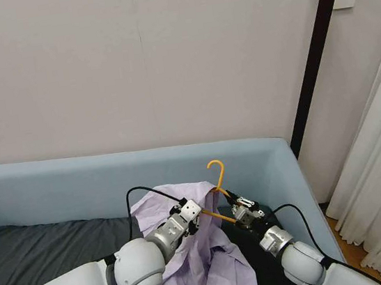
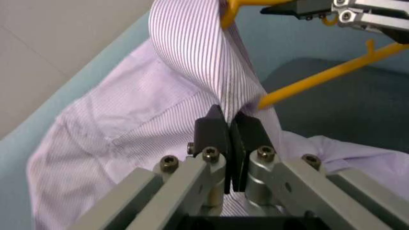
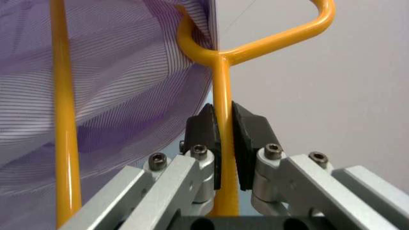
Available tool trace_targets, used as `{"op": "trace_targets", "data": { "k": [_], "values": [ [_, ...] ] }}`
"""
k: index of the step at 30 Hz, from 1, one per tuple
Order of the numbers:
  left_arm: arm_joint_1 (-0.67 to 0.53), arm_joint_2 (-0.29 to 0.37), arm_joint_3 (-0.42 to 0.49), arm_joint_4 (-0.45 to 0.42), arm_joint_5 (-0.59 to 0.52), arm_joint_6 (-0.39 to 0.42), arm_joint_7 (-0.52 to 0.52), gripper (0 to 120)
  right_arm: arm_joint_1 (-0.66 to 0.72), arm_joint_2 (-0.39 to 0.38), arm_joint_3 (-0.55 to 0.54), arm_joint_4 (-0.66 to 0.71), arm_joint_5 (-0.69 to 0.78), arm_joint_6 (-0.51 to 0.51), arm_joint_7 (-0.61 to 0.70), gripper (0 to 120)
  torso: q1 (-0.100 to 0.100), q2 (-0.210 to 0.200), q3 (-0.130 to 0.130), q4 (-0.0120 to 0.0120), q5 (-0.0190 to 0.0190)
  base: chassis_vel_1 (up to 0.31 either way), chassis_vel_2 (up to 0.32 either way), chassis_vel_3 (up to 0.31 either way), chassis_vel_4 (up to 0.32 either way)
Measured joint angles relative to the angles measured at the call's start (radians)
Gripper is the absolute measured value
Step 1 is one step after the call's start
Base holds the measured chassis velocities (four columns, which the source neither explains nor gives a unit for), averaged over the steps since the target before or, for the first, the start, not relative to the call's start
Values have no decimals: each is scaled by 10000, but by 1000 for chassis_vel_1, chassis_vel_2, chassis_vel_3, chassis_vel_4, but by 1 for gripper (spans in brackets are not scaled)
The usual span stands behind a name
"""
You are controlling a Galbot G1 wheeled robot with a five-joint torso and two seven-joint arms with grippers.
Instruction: Pick up the clothes from the sofa and hang them on the clothes hanger.
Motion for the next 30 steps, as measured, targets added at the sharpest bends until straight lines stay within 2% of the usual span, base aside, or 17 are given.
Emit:
{"op": "trace_targets", "data": {
  "k": [2,3,6,7,10,14,18,19,23,24,26,28,29,30],
  "values": [
    [357,-26,-196,-74,105,33,10,12,-1,93,39,-23,-91,73,47,5,0,0,0,-1,0,0,0,0,0],
    [357,-26,-196,-74,105,33,10,12,-1,93,39,-23,-91,73,47,5,0,0,0,-1,0,0,0,0,0],
    [970,26,-514,-223,427,398,134,26,-16,181,99,-29,-131,175,55,5,0,0,0,-1,0,0,0,0,0],
    [970,26,-514,-223,427,398,134,26,-16,181,99,-29,-131,175,55,5,0,0,0,-1,0,0,0,0,0],
    [1377,300,-759,-488,554,519,384,39,-47,215,183,-69,-178,277,55,5,0,0,0,-1,0,0,0,0,0],
    [1678,601,-1077,-730,652,418,533,52,-58,246,296,-169,-274,369,56,5,1,0,0,-1,0,0,0,0,0],
    [2207,1141,-1705,-1080,738,-94,899,69,-107,269,523,-344,-563,580,113,5,0,0,0,-1,1,0,0,0,0],
    [2207,1141,-1705,-1080,738,-94,899,69,-107,269,523,-344,-563,580,113,5,0,0,0,-1,1,0,0,0,0],
    [3556,1674,-3319,-1491,907,-1273,1730,88,-326,268,833,-512,-1061,928,177,5,0,0,0,0,0,0,0,0,0],
    [3556,1674,-3319,-1491,907,-1273,1730,88,-326,268,833,-512,-1061,928,177,5,0,0,0,0,0,0,0,0,0],
    [3978,1800,-4013,-1509,1097,-1819,2225,95,-417,273,991,-533,-1392,1108,230,5,-1,0,0,1,2,0,0,0,0],
    [3991,1947,-4462,-1233,1394,-2513,2880,99,-447,288,1146,-601,-1962,1413,303,5,-1,1,-1,1,1,0,0,0,0],
    [3991,1947,-4462,-1233,1394,-2513,2880,99,-447,288,1146,-601,-1962,1413,303,5,-1,1,-1,1,1,0,0,0,0],
    [3788,2010,-4605,-808,1648,-3124,3313,100,-446,298,1182,-623,-2273,1553,354,5,0,0,0,-2,1,0,0,0,0]
  ]
}}
